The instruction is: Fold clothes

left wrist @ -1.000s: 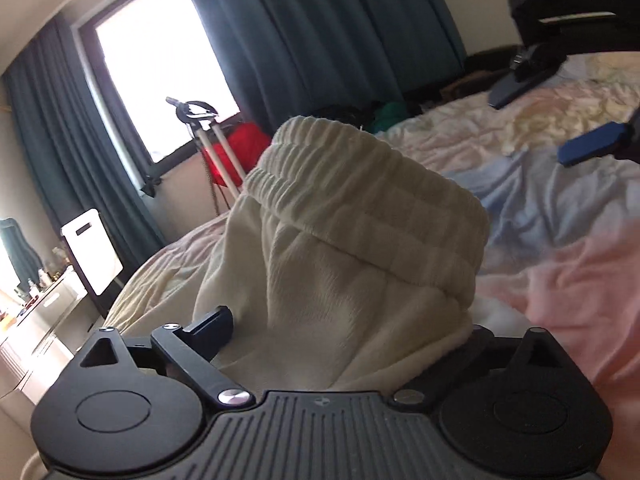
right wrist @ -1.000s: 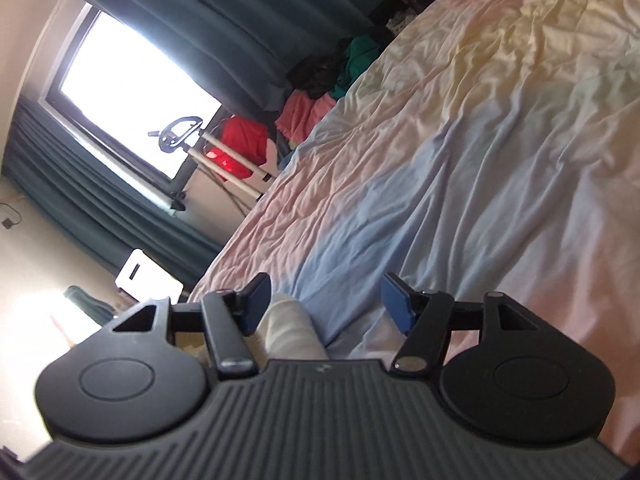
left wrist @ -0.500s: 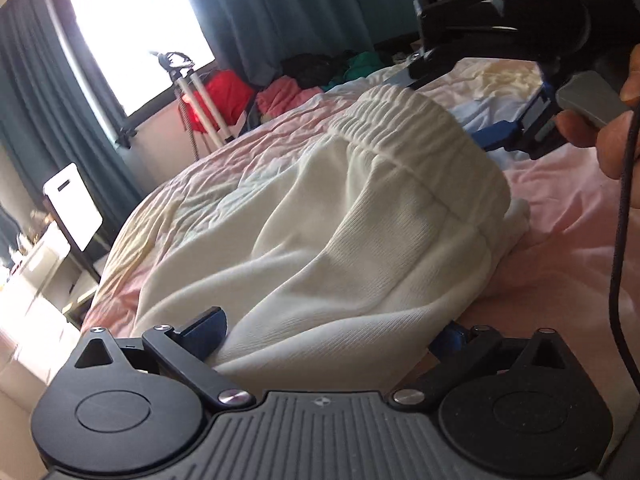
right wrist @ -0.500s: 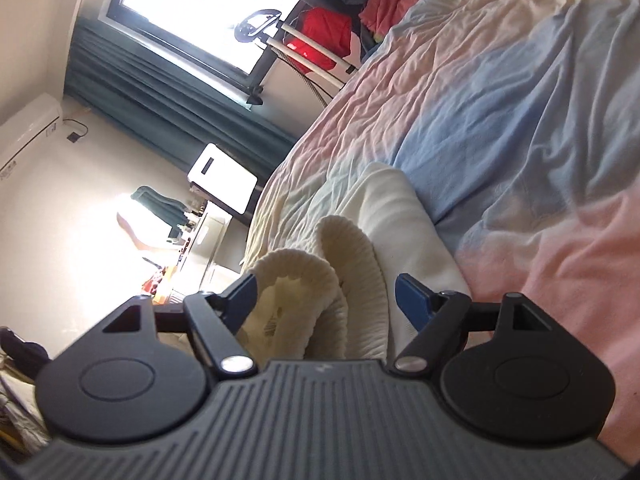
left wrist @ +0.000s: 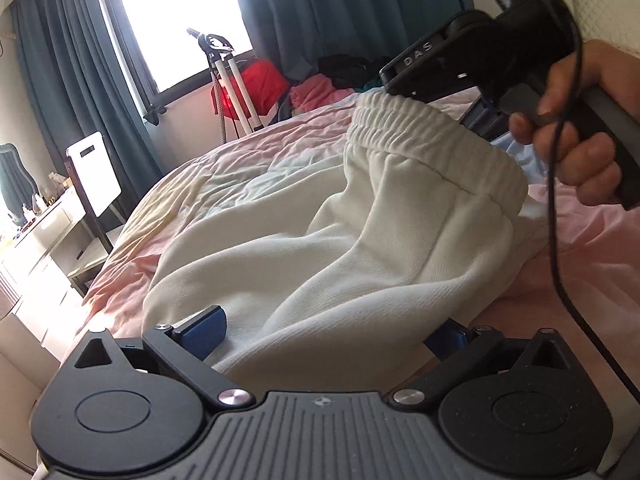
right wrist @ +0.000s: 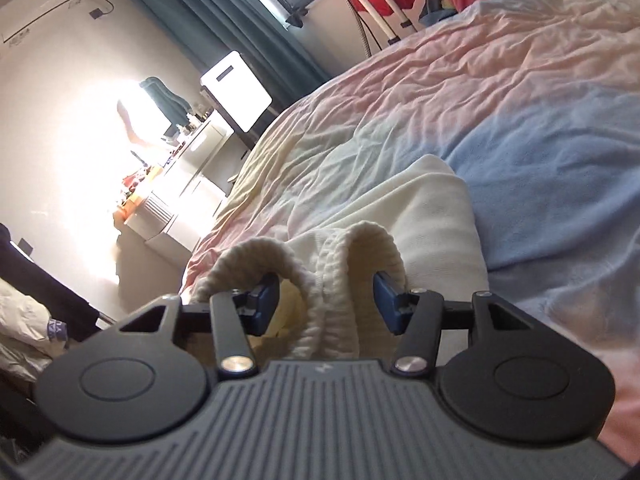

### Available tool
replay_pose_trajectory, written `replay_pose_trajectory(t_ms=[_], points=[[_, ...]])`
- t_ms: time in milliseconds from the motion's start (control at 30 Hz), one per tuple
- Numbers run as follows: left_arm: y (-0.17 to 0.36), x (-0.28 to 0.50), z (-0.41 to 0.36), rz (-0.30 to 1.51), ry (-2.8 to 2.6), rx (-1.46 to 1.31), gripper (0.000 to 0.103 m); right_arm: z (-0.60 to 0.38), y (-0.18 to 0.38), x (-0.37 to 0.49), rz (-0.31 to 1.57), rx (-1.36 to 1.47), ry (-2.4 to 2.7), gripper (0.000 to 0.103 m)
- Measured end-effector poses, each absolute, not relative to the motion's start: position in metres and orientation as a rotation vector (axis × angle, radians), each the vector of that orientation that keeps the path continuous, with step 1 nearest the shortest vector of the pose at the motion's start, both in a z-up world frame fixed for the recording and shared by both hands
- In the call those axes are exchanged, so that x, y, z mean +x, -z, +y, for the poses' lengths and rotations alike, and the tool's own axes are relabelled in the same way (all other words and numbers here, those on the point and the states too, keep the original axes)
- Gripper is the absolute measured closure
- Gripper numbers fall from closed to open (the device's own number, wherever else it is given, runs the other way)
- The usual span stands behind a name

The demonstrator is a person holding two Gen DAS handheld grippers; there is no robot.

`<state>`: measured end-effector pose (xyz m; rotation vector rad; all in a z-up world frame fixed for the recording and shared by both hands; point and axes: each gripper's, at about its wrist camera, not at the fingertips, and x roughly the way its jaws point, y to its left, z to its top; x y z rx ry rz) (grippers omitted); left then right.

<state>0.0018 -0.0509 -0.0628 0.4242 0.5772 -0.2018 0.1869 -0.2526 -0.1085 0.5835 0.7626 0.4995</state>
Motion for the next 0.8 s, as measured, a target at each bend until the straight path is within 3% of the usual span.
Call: replay_pose_trajectory(t_ms=[100, 133, 167, 500, 800], points=[[0.063, 0.005, -0.05, 0.576, 0.201, 0.416, 0.0, -0.251, 0.118, 0.202, 0.796, 0.629, -0.562, 0.051], [0.063, 0.007, -0.05, 0.575, 0.201, 0.413, 0.0, -0.252, 0.113, 0.203, 0.787, 0.635, -0.569, 0.06], [0.063, 0.007, -0.049, 0.571, 0.202, 0.411, 0.0, -0.253, 0.109, 0.204, 0.777, 0.641, -0.576, 0.083], [0.055, -0.003, -0.059, 0.424, 0.309, 0.411, 0.0, -0.284, 0.049, 0.216, 0.627, 0.66, -0.61, 0.086], [0.08, 0.007, -0.074, 0.493, 0.355, 0.486, 0.0, -0.327, 0.136, 0.237, 0.781, 0.779, -0.365, 0.086]])
